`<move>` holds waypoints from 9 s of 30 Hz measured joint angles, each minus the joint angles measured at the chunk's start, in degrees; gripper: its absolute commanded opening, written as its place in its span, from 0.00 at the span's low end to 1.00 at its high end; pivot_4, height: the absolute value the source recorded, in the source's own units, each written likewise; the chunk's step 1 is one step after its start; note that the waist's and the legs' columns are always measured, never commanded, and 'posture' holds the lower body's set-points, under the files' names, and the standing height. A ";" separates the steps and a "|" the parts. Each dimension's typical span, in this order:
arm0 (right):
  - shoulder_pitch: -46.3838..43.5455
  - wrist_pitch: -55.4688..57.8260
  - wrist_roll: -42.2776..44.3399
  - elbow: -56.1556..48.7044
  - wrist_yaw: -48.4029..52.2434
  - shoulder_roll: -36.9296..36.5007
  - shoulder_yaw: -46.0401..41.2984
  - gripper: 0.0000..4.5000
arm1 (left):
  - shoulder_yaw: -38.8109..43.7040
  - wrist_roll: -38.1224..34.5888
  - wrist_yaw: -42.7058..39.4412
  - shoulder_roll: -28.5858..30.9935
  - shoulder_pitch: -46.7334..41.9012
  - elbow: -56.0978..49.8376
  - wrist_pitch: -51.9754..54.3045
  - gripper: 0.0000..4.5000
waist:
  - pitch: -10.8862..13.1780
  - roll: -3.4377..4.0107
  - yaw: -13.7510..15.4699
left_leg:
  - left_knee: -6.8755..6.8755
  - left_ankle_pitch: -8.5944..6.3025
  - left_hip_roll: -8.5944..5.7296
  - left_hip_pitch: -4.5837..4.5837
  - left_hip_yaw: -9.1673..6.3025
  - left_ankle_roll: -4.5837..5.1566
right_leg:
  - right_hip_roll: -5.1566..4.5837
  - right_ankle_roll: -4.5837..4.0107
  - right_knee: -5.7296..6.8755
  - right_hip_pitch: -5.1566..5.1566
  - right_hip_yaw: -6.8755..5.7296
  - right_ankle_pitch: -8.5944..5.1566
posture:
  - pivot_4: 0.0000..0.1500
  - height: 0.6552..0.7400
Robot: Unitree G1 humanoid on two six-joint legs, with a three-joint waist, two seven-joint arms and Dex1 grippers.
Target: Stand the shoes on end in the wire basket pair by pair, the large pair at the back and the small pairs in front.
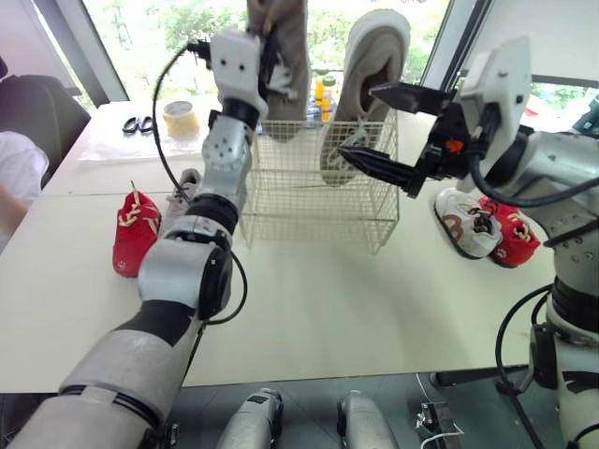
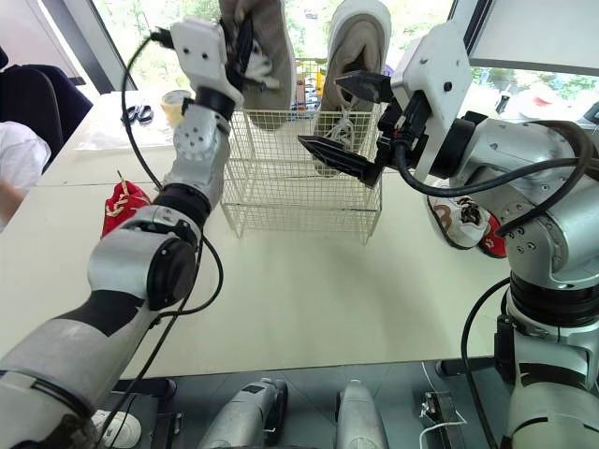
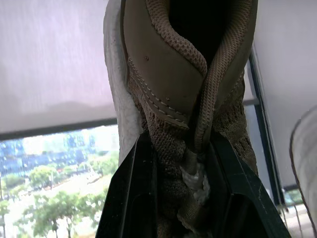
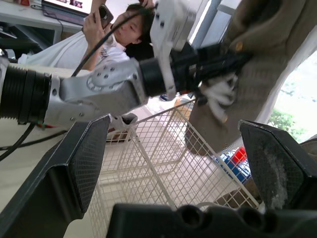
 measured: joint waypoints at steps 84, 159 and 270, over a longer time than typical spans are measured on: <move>10.96 -25.98 -15.95 -2.24 1.52 -8.41 -3.38 0.00 | -0.09 -56.47 -43.52 31.55 18.76 -62.36 102.72 1.00 | -0.11 0.38 -0.16 | -0.11 0.01 0.07 0.30 -0.02 -0.04 | 0.05 -0.02 -0.11 0.29 0.07 -0.01 | 1.00 1.00; -8.90 -13.14 9.19 33.22 3.66 -0.34 5.17 0.08 | -1.18 -53.39 -31.96 26.45 34.11 -76.93 97.44 0.99 | -0.11 0.38 -0.19 | -0.18 -0.13 0.07 0.25 -0.01 0.20 | 0.10 -0.04 -0.13 0.20 0.09 0.00 | 1.00 1.00; -0.64 0.87 11.30 1.04 6.35 -8.26 -3.73 1.00 | -5.07 -7.02 -5.11 -10.73 25.90 -39.91 2.47 0.06 | 0.04 0.01 1.62 | 0.04 -0.04 0.03 -0.01 0.01 0.06 | -0.03 0.12 -0.51 0.25 -0.07 0.25 | 1.00 1.00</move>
